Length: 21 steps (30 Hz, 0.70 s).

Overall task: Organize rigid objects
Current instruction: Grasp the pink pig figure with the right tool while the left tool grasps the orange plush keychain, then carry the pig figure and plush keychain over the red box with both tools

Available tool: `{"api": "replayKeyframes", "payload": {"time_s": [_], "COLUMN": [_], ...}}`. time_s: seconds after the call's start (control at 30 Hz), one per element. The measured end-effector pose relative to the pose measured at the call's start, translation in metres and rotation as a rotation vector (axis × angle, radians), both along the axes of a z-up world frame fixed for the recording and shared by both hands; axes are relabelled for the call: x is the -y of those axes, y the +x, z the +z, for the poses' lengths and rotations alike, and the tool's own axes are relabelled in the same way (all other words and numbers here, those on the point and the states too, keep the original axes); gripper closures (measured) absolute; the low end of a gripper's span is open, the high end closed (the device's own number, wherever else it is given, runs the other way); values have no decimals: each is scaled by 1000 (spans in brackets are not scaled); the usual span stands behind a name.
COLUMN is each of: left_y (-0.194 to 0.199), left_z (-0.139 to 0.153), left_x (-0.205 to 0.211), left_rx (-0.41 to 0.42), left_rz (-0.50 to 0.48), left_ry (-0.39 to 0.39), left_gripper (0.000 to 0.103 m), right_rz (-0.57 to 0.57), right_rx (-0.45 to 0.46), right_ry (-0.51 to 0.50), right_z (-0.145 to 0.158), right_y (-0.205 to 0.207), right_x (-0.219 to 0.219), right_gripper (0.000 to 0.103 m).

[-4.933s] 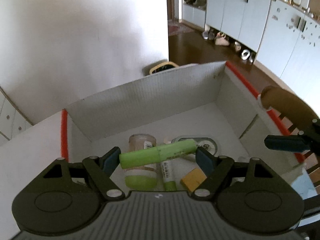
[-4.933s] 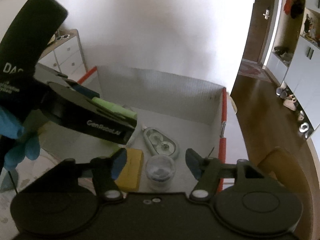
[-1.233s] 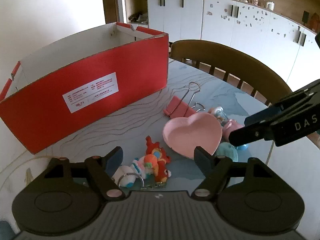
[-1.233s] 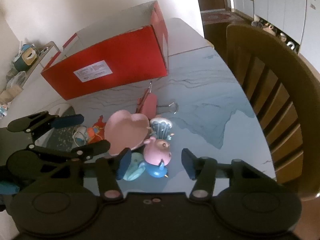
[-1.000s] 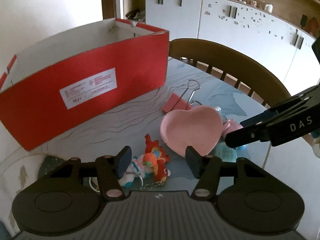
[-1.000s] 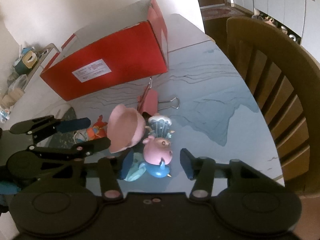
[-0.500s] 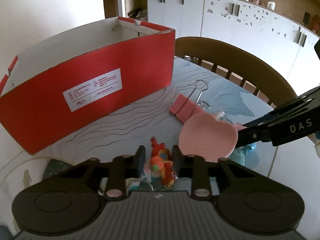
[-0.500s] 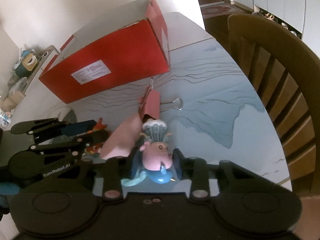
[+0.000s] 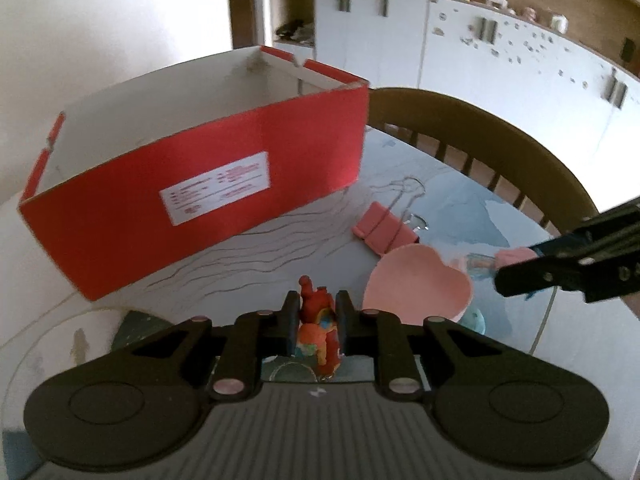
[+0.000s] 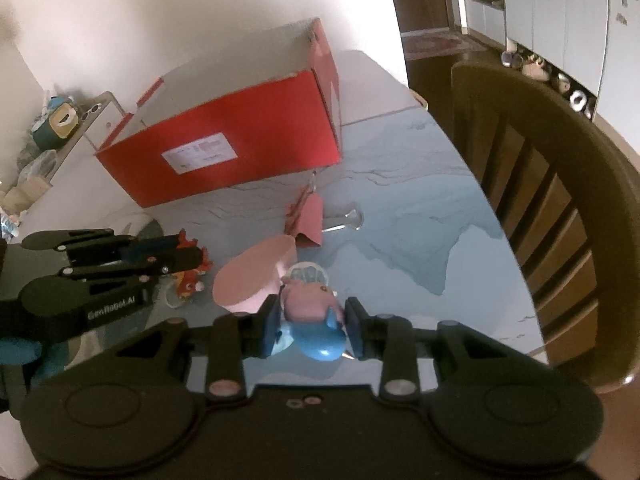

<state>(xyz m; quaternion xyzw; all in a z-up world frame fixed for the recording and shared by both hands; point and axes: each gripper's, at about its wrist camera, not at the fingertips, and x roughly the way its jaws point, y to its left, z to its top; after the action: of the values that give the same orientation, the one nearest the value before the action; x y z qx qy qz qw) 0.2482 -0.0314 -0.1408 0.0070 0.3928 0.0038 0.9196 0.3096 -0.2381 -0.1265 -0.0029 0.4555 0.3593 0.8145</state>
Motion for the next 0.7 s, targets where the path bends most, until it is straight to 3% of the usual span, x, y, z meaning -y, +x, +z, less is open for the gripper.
{"api": "replayKeyframes", "payload": {"time_s": [0.4,0.7], "left_y": [-27,-44], "left_z": [34,71], "left_x": [-31,-40], "left_rx": [31,72], "left_rz": [145,187], "left_ry": [-164,-201], "left_gripper": [86,86], "right_rz": [54,94], "right_rx": [91,159], "right_ry": [49,71], "right_z": [45,75], "right_y": [-20,-21], "right_x": [10,2], "right_gripper": [70,70]}}
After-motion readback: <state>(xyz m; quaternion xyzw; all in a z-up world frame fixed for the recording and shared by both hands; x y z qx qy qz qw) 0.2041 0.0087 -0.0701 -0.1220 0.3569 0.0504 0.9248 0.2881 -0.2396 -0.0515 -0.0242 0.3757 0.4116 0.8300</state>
